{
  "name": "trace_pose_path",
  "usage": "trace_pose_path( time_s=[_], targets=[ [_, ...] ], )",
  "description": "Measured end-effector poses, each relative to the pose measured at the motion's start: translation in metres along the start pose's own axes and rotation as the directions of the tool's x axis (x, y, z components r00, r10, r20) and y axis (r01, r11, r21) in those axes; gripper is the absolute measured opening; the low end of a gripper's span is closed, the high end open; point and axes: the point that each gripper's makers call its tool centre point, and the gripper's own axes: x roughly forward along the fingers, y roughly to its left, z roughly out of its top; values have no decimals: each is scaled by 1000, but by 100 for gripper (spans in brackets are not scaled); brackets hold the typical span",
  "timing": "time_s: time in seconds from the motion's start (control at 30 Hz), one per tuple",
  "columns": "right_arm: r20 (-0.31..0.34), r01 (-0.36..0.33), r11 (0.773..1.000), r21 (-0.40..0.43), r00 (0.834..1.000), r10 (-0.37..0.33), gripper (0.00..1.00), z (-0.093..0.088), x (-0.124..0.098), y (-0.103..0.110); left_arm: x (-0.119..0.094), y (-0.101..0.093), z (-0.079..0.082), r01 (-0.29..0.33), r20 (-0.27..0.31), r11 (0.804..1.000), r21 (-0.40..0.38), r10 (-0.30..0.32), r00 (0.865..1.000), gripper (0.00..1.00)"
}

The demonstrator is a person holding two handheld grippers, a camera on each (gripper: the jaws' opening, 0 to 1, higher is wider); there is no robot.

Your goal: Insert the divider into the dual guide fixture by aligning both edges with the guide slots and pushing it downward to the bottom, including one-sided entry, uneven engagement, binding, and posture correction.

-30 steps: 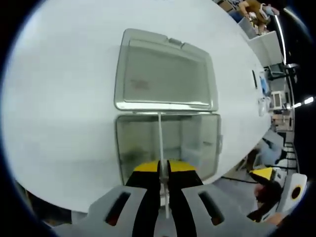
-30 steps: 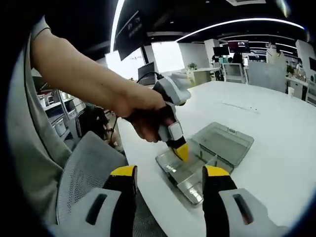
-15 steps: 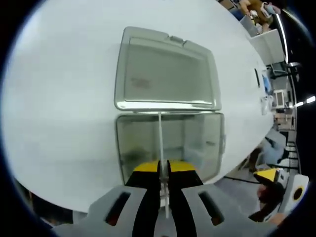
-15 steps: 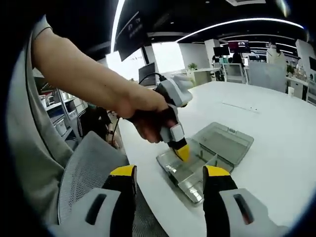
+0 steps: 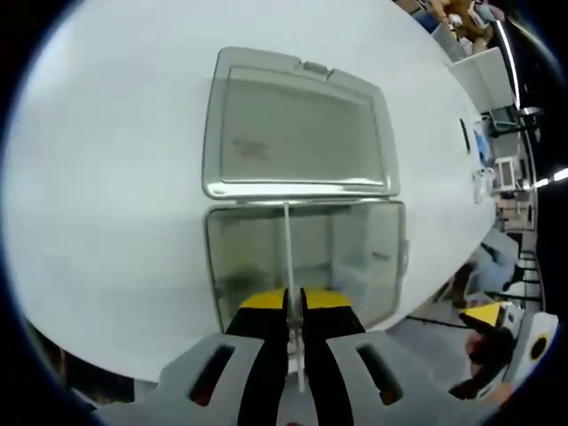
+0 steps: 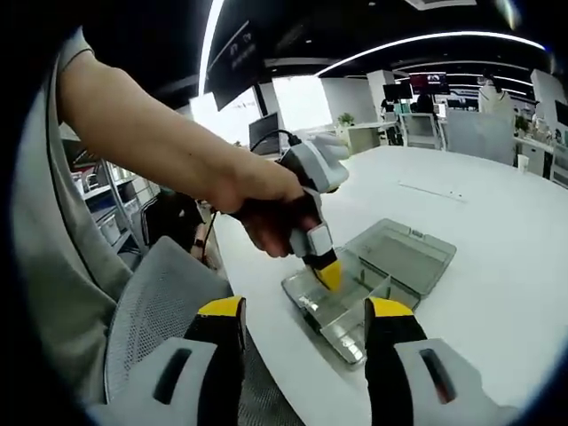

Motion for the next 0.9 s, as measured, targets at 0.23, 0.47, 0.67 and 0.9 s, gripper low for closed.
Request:
trace_pose_path(
  time_s=[0.23,0.47,0.67,0.9],
  targets=[
    [0,-2,1000,4,1000,2,50,-1,1,0,0,1,-1,-19,1,1000,18,19,1000,1],
    [2,-1,1000,6,1000,1,50,0,0,1,1,1,0,-43,0,998,43,43,999,1],
    [2,-1,1000,8,1000,1,50,-1,1,1,1,2,0,-72,5,995,73,72,997,1],
    [1,-2,1000,9,1000,2,50,0,1,1,1,1,0,-102,5,991,92,102,995,1]
  ],
)
